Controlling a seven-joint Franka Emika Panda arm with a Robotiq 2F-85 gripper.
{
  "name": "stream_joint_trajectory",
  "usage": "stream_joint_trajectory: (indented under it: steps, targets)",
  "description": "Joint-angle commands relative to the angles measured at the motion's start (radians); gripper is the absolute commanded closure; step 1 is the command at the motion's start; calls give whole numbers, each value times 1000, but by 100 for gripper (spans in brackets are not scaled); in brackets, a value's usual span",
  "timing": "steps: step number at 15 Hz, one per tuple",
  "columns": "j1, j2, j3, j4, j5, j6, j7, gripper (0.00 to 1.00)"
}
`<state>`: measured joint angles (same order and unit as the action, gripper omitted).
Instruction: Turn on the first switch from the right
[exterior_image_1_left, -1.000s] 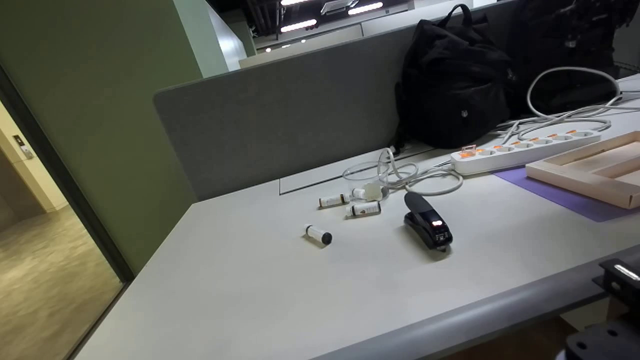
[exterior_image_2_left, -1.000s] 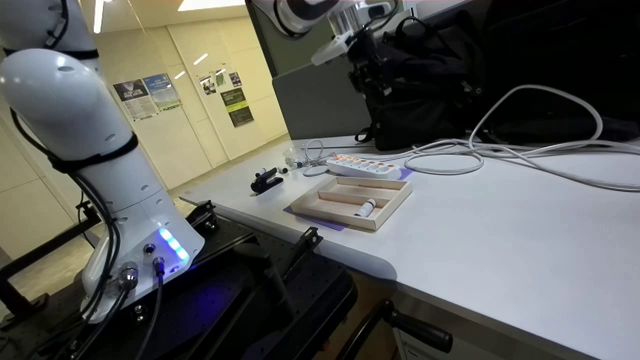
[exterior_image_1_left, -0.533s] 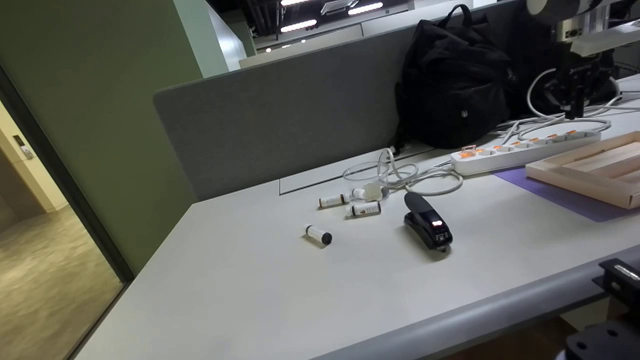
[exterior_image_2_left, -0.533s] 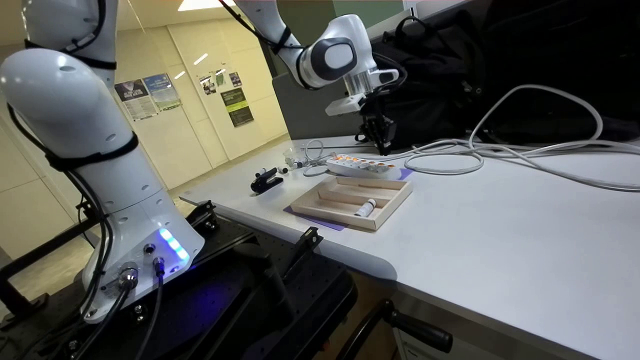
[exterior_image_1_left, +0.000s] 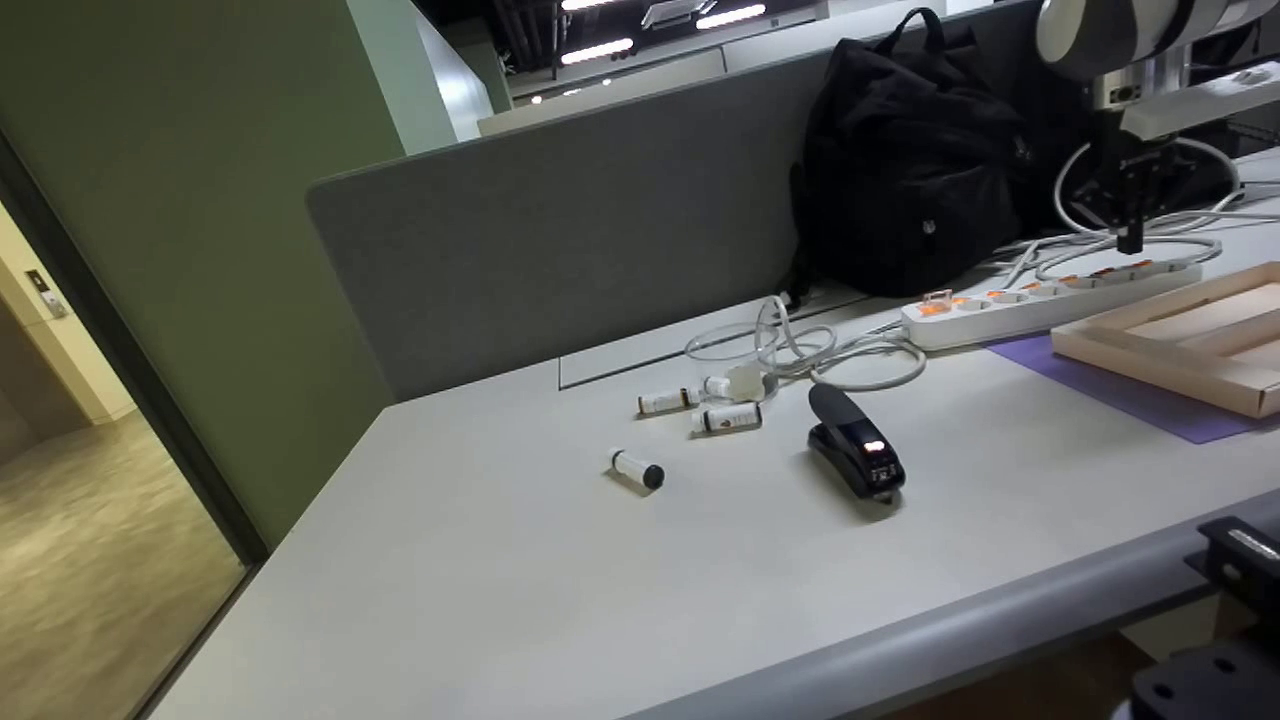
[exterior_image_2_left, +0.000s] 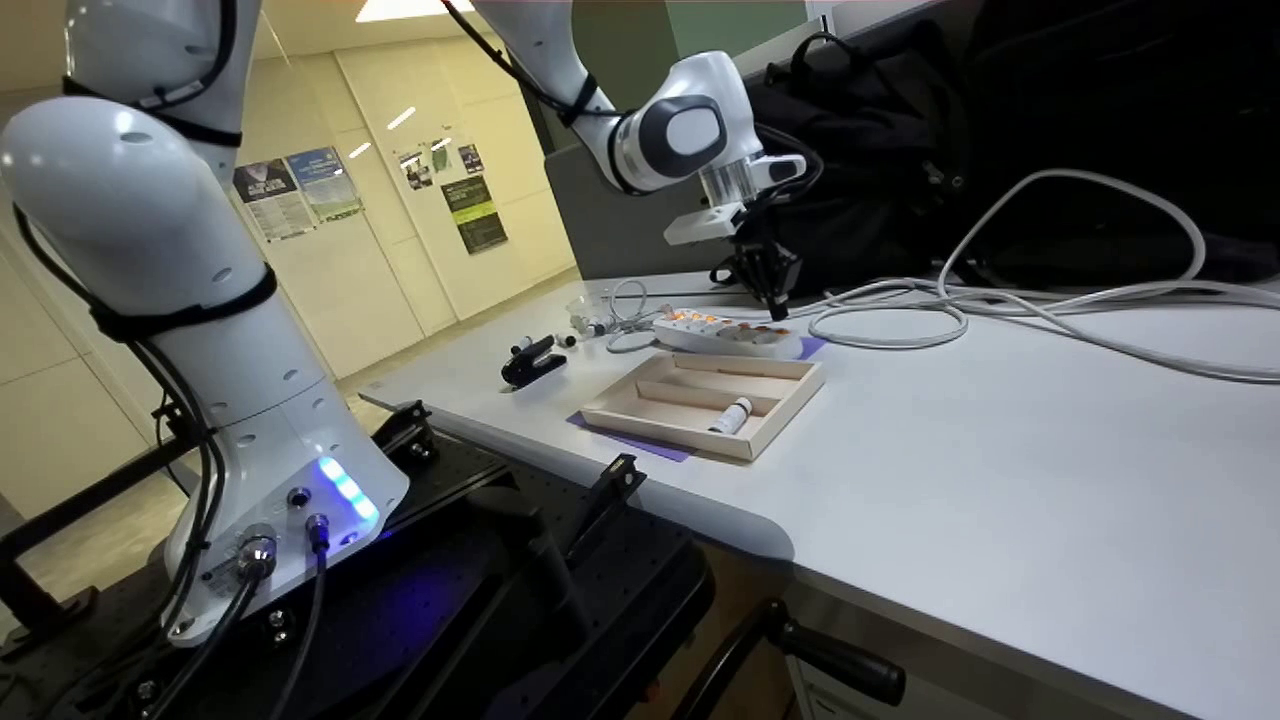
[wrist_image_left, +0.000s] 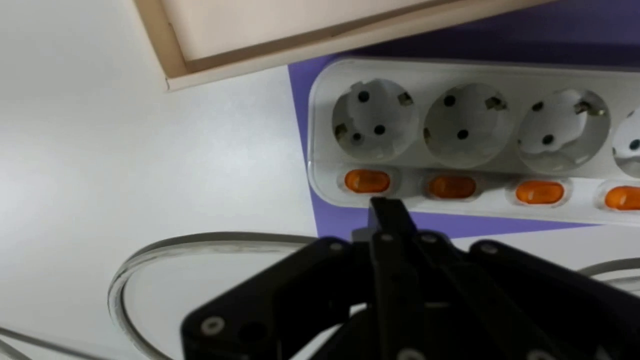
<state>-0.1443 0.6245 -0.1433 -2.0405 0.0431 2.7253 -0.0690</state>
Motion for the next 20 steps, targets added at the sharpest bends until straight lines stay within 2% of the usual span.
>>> stream_joint_trajectory:
  steps: [1,5,8,12,14,18,20]
  targets:
    - [29,30,-38,47,-49,-48,68,100]
    - [46,57,-65,64,-83,-76,99,100]
    - [35,77,-57,48,-78,-34,99,100]
    - [34,89,-66,40,-79,-39,108,100]
    - [20,63,-45,61,-62,-72,97,100]
    - [-2,-17,-12,167,-27,-214,75,100]
    - [4,-44,-22,244,-48,-338,74,100]
